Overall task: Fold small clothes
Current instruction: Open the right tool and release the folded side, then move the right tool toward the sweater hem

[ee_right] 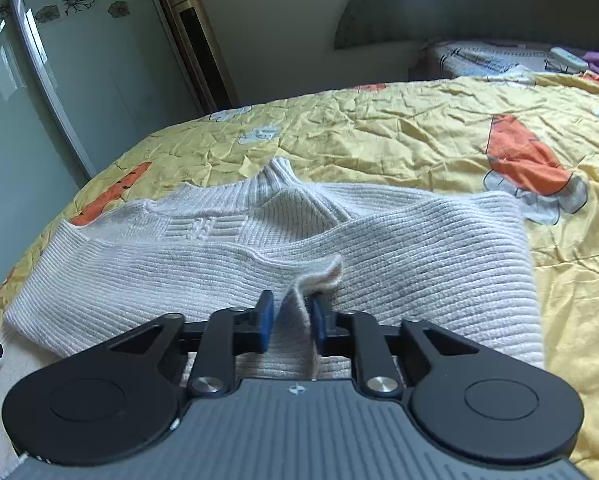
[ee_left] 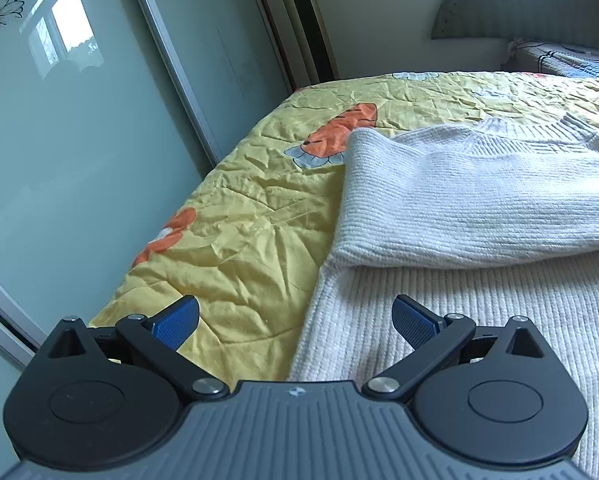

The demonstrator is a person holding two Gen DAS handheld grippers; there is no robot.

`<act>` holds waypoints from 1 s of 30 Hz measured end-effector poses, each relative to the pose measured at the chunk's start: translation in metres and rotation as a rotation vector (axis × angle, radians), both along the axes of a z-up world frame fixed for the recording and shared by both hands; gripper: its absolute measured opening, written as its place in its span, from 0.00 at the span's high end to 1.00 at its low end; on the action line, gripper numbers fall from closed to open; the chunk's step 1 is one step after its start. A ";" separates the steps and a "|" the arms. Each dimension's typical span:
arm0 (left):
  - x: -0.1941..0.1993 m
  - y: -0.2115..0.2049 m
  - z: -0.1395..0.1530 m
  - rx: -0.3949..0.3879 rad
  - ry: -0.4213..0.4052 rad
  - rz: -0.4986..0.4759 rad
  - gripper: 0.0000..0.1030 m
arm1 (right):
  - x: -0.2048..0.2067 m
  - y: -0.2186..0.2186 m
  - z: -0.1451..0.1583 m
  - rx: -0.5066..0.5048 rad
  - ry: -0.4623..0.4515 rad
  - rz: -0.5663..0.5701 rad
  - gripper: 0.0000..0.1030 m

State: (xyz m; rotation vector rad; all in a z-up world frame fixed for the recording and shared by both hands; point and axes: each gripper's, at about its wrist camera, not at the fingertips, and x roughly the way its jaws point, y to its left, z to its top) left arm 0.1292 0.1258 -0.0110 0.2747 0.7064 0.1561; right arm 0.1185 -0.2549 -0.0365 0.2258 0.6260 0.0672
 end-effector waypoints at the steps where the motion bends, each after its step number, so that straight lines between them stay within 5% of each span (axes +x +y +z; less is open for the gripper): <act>1: -0.001 0.000 0.000 0.003 0.002 -0.001 0.00 | -0.005 0.001 0.002 -0.014 -0.015 -0.012 0.61; 5: -0.005 -0.001 0.000 0.000 0.005 -0.003 0.00 | -0.031 0.004 0.013 -0.087 -0.075 -0.060 0.58; 10: -0.014 -0.001 0.001 -0.050 0.028 -0.008 0.00 | -0.057 0.009 0.010 -0.085 -0.019 0.008 0.28; 14: -0.028 -0.010 0.001 -0.060 0.036 -0.033 0.00 | -0.077 0.020 0.002 -0.151 0.013 0.047 0.22; 16: -0.035 -0.014 0.001 -0.062 0.038 -0.049 0.00 | -0.087 0.026 0.002 -0.169 0.016 0.063 0.10; 30: -0.066 -0.024 -0.011 -0.095 0.081 -0.082 0.00 | -0.145 0.039 0.001 -0.152 0.005 0.097 0.06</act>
